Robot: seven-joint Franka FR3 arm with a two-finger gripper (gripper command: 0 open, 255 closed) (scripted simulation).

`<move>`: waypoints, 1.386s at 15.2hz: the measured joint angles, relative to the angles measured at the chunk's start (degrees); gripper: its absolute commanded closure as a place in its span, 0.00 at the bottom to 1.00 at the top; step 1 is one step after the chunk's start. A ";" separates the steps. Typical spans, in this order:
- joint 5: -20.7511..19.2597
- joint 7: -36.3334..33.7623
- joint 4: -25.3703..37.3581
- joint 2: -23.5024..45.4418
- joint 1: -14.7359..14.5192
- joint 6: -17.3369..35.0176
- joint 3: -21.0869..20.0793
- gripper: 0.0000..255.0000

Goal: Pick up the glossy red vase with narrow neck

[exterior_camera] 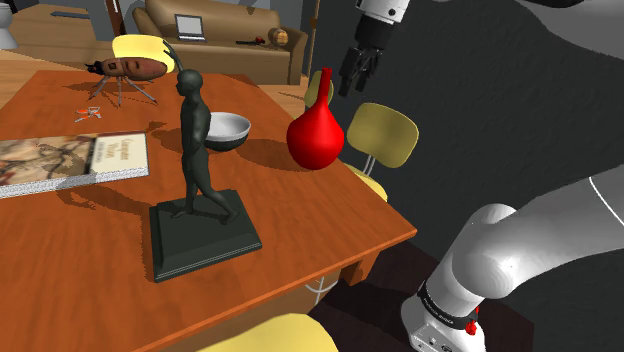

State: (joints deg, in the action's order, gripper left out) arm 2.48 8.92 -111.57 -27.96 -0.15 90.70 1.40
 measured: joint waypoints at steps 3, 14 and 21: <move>-0.64 2.16 8.88 7.38 -0.18 -2.65 0.69 0.00; -1.49 6.88 27.77 23.62 -0.14 -7.65 1.88 0.00; -1.58 6.87 23.31 22.25 -0.17 -4.53 1.83 1.00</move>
State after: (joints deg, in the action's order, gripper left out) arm 0.91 15.79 -88.25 -5.71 -0.31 86.17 3.23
